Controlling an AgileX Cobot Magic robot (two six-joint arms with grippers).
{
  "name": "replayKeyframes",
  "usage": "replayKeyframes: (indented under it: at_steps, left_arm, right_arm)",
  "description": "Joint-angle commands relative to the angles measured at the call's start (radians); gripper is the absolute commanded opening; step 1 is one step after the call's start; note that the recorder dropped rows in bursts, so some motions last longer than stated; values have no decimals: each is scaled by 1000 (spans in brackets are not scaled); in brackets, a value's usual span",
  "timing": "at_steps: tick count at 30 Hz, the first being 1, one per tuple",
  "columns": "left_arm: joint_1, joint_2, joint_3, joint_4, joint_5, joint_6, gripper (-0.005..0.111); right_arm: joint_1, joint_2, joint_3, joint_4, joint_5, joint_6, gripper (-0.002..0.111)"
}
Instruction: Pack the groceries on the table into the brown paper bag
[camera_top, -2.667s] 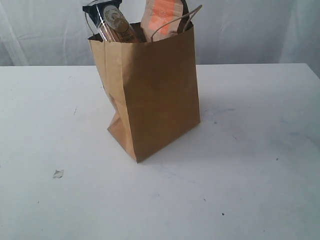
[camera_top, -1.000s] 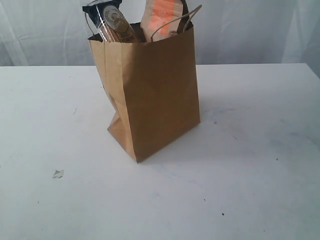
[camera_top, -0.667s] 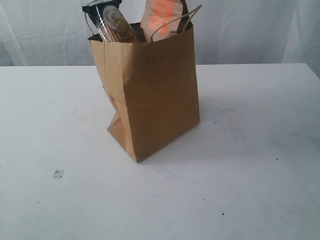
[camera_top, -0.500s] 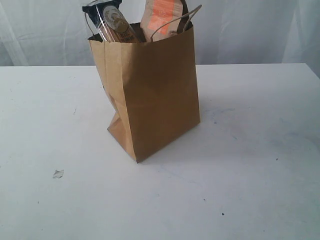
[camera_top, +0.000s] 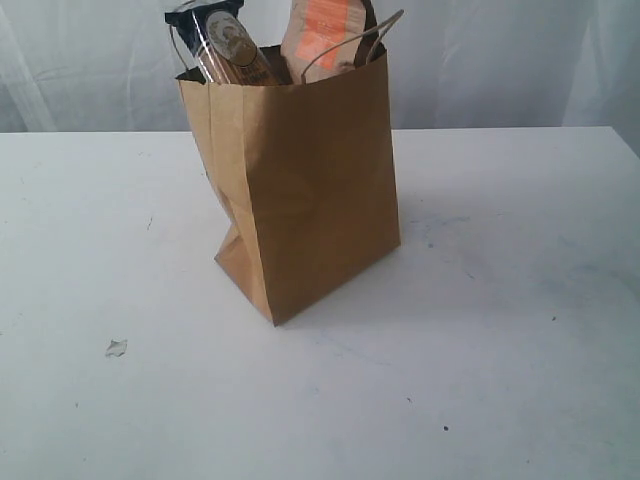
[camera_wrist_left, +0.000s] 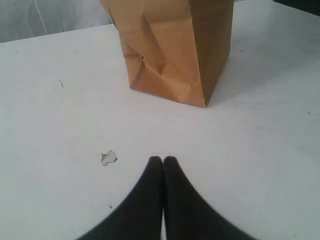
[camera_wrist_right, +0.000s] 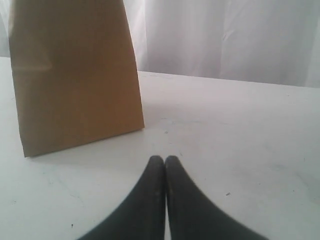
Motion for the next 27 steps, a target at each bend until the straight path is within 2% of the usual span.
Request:
replayKeyframes:
  at_steps: [1, 4, 7, 8, 20, 27]
  left_arm:
    - [5, -5, 3, -5, 1, 0, 0]
    - [5, -5, 3, -5, 1, 0, 0]
    - [5, -5, 3, -5, 1, 0, 0]
    - [5, -5, 3, -5, 1, 0, 0]
    - [5, -5, 3, -5, 1, 0, 0]
    - [5, -5, 3, -5, 1, 0, 0]
  right_arm:
    - [-10, -6, 5, -4, -19, 5, 0]
    - [-10, -6, 5, 4, -19, 2, 0]
    - [-10, -6, 5, 225, -13, -239, 0]
    - [-10, -6, 5, 230, -13, -255, 0]
    - [-10, -6, 5, 230, -14, -262, 0]
    - [-117, -6, 5, 230, -14, -262, 0]
